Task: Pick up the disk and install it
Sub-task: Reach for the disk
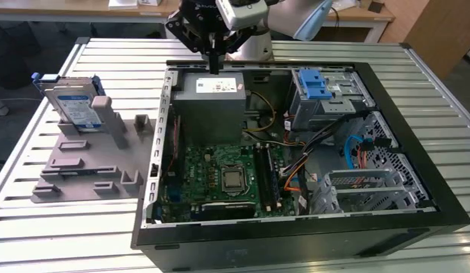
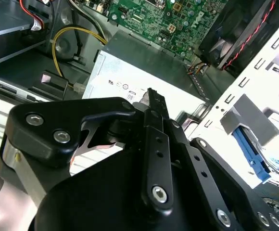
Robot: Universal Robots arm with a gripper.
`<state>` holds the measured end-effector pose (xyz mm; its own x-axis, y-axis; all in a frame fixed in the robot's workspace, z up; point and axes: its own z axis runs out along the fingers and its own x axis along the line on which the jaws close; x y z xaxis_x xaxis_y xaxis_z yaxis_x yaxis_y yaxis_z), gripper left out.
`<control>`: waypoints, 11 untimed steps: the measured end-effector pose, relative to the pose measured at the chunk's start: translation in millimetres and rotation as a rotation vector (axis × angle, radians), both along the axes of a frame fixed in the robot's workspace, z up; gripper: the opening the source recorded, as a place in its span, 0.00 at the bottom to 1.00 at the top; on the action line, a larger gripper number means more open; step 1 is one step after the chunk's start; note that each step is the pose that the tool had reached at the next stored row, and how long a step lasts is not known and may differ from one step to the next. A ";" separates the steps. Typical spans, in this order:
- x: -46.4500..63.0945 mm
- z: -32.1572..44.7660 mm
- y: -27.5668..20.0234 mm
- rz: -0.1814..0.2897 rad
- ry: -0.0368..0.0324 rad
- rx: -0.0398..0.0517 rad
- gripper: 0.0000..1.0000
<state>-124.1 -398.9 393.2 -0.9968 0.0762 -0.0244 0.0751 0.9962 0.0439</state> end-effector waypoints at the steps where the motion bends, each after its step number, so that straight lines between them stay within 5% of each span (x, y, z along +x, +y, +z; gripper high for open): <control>1: -0.5 -0.1 0.0 0.000 0.0000 -0.0005 0.11; 11: -8.7 -1.0 0.0 0.000 0.0000 -0.0021 0.11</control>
